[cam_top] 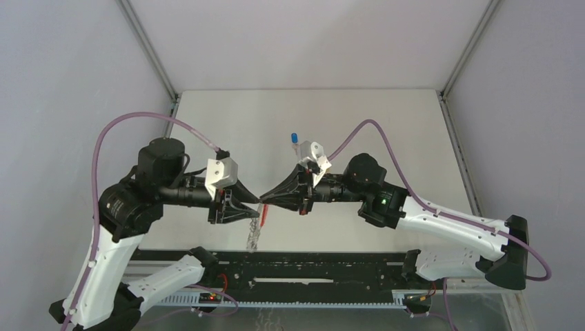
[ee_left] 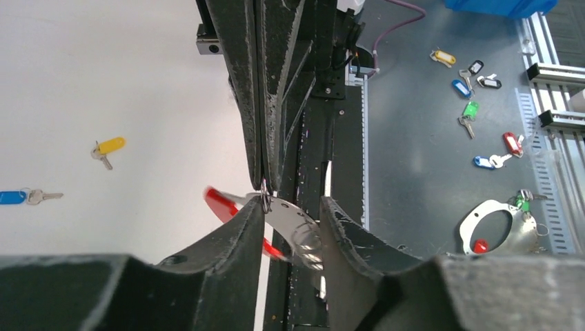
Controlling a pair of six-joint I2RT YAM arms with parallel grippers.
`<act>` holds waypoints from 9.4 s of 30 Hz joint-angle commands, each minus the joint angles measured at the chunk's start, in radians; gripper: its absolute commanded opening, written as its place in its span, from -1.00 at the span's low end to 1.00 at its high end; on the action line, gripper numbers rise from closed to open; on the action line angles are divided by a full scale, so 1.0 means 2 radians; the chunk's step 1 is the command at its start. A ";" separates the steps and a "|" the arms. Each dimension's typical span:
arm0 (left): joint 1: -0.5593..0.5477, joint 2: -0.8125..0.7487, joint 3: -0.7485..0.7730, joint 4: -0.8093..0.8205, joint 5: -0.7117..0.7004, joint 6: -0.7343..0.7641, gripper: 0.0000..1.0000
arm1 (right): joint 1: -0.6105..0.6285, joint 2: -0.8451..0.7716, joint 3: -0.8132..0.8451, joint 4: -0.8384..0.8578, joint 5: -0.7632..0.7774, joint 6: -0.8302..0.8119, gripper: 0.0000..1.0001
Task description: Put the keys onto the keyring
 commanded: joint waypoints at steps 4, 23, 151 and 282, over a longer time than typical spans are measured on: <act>-0.004 0.010 0.026 -0.053 0.018 0.030 -0.39 | -0.011 0.001 0.012 0.039 -0.033 0.032 -1.00; -0.004 0.003 0.038 -0.103 0.016 0.115 -0.44 | -0.042 0.024 0.012 0.083 -0.119 0.100 -1.00; -0.021 -0.005 0.000 -0.011 -0.084 -0.006 -0.99 | -0.038 0.178 0.341 -0.428 -0.129 -0.144 -0.22; -0.012 -0.055 -0.066 0.140 -0.005 -0.131 -0.99 | -0.004 0.041 -0.085 0.386 -0.022 0.192 -1.00</act>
